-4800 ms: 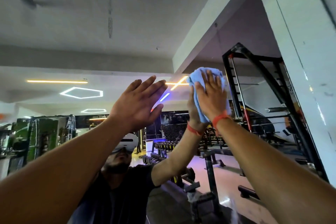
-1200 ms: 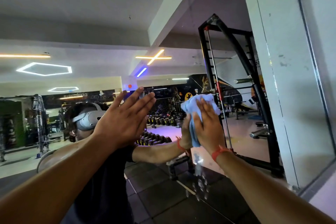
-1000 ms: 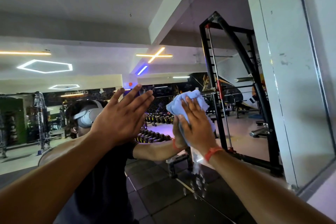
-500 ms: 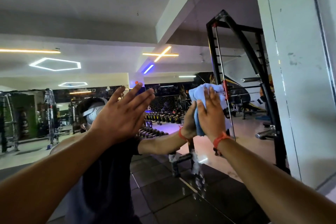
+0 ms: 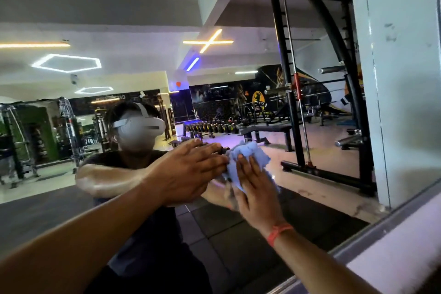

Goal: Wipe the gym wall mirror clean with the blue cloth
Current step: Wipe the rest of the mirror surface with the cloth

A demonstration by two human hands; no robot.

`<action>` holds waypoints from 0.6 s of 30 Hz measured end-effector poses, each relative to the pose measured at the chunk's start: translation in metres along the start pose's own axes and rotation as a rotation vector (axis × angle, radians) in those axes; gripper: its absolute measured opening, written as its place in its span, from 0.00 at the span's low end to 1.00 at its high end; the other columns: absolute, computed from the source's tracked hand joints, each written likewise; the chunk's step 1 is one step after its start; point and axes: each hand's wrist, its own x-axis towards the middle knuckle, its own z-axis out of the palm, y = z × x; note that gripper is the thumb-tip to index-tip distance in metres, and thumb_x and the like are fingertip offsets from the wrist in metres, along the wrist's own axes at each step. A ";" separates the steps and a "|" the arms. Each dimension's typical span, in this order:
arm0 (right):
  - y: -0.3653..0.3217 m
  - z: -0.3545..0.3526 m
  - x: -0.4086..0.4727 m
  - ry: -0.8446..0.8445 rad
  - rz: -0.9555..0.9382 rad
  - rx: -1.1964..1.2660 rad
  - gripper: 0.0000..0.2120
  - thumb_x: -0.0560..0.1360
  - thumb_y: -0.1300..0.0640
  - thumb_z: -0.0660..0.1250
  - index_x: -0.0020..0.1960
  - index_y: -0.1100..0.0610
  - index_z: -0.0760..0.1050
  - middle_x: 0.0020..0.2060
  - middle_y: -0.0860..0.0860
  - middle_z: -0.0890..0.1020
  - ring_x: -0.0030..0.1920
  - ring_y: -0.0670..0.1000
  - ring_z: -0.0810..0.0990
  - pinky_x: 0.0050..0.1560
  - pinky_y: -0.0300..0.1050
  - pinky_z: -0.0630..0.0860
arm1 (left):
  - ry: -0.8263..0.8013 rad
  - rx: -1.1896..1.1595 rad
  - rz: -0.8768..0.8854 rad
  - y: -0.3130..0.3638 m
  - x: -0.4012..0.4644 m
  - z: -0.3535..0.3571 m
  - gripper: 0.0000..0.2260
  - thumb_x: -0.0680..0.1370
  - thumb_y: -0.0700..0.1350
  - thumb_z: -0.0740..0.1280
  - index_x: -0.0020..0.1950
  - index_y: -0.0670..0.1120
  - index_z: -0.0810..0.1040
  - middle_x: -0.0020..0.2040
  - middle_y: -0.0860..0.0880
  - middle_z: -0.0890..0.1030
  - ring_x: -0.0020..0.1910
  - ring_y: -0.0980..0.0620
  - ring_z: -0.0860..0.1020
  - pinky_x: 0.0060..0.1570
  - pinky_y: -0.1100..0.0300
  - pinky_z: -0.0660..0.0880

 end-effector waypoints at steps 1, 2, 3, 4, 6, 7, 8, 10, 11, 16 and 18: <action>0.021 -0.012 -0.004 -0.047 -0.084 -0.081 0.31 0.80 0.54 0.60 0.82 0.51 0.57 0.82 0.50 0.60 0.82 0.54 0.57 0.75 0.61 0.66 | 0.002 0.003 -0.004 0.000 -0.005 0.001 0.25 0.81 0.51 0.54 0.77 0.48 0.70 0.78 0.50 0.70 0.79 0.44 0.65 0.74 0.41 0.64; 0.040 -0.020 -0.006 -0.075 -0.072 -0.139 0.32 0.80 0.55 0.60 0.82 0.48 0.56 0.81 0.48 0.60 0.82 0.52 0.56 0.75 0.62 0.66 | 0.007 0.011 -0.015 0.000 -0.010 0.002 0.25 0.82 0.51 0.53 0.78 0.48 0.69 0.79 0.49 0.69 0.79 0.44 0.64 0.74 0.41 0.63; 0.051 -0.023 -0.008 -0.052 0.028 -0.140 0.32 0.80 0.55 0.59 0.82 0.46 0.57 0.81 0.46 0.60 0.82 0.51 0.55 0.76 0.62 0.65 | 0.013 0.019 -0.024 -0.001 -0.013 0.002 0.25 0.82 0.51 0.53 0.79 0.47 0.68 0.79 0.49 0.68 0.80 0.44 0.64 0.74 0.42 0.62; 0.049 -0.020 -0.010 0.008 0.183 -0.067 0.30 0.80 0.55 0.58 0.82 0.47 0.57 0.81 0.46 0.60 0.82 0.51 0.54 0.77 0.63 0.64 | 0.017 0.021 -0.026 0.000 -0.014 0.003 0.25 0.83 0.51 0.52 0.80 0.47 0.67 0.80 0.49 0.67 0.80 0.44 0.63 0.75 0.42 0.61; 0.013 0.002 -0.013 0.175 0.478 0.093 0.27 0.83 0.52 0.57 0.81 0.52 0.59 0.81 0.48 0.60 0.82 0.53 0.56 0.79 0.61 0.59 | 0.026 0.023 -0.029 0.002 -0.014 0.003 0.26 0.83 0.51 0.53 0.80 0.48 0.67 0.80 0.49 0.66 0.80 0.44 0.63 0.75 0.43 0.60; -0.009 0.014 -0.017 0.197 0.517 0.134 0.27 0.84 0.49 0.56 0.81 0.54 0.60 0.81 0.50 0.60 0.82 0.55 0.56 0.79 0.59 0.57 | 0.031 0.024 -0.032 0.004 -0.014 0.004 0.26 0.82 0.51 0.53 0.80 0.47 0.67 0.80 0.49 0.66 0.80 0.44 0.63 0.75 0.43 0.60; -0.026 0.022 -0.025 0.167 0.454 0.154 0.27 0.85 0.48 0.55 0.81 0.55 0.59 0.81 0.50 0.59 0.82 0.55 0.56 0.80 0.57 0.54 | 0.038 0.023 -0.037 0.004 -0.014 0.004 0.26 0.82 0.51 0.53 0.80 0.47 0.67 0.80 0.48 0.66 0.80 0.44 0.63 0.75 0.43 0.60; -0.022 0.014 -0.043 0.005 0.133 0.086 0.27 0.84 0.49 0.56 0.81 0.54 0.61 0.82 0.48 0.60 0.82 0.55 0.56 0.79 0.56 0.55 | 0.045 0.017 -0.051 0.004 -0.015 0.007 0.26 0.82 0.52 0.53 0.80 0.46 0.66 0.81 0.48 0.64 0.81 0.44 0.61 0.75 0.43 0.61; -0.004 0.003 -0.048 -0.032 0.018 0.020 0.26 0.83 0.50 0.58 0.81 0.53 0.62 0.81 0.47 0.61 0.82 0.55 0.58 0.79 0.57 0.57 | 0.040 0.014 -0.055 0.004 -0.015 0.008 0.27 0.82 0.52 0.53 0.81 0.46 0.65 0.82 0.47 0.63 0.81 0.44 0.59 0.75 0.43 0.60; 0.032 -0.009 -0.043 0.162 0.504 0.044 0.26 0.84 0.46 0.56 0.80 0.55 0.63 0.79 0.50 0.64 0.81 0.52 0.59 0.75 0.66 0.64 | 0.048 0.028 -0.070 0.005 -0.014 0.007 0.27 0.83 0.52 0.53 0.81 0.44 0.63 0.82 0.46 0.61 0.82 0.45 0.58 0.76 0.43 0.59; -0.005 0.005 -0.047 0.103 0.420 0.105 0.27 0.85 0.45 0.54 0.79 0.57 0.64 0.80 0.51 0.62 0.82 0.54 0.57 0.78 0.61 0.56 | 0.056 0.030 -0.071 0.005 -0.015 0.008 0.27 0.83 0.52 0.53 0.81 0.44 0.63 0.82 0.46 0.61 0.81 0.45 0.59 0.75 0.43 0.61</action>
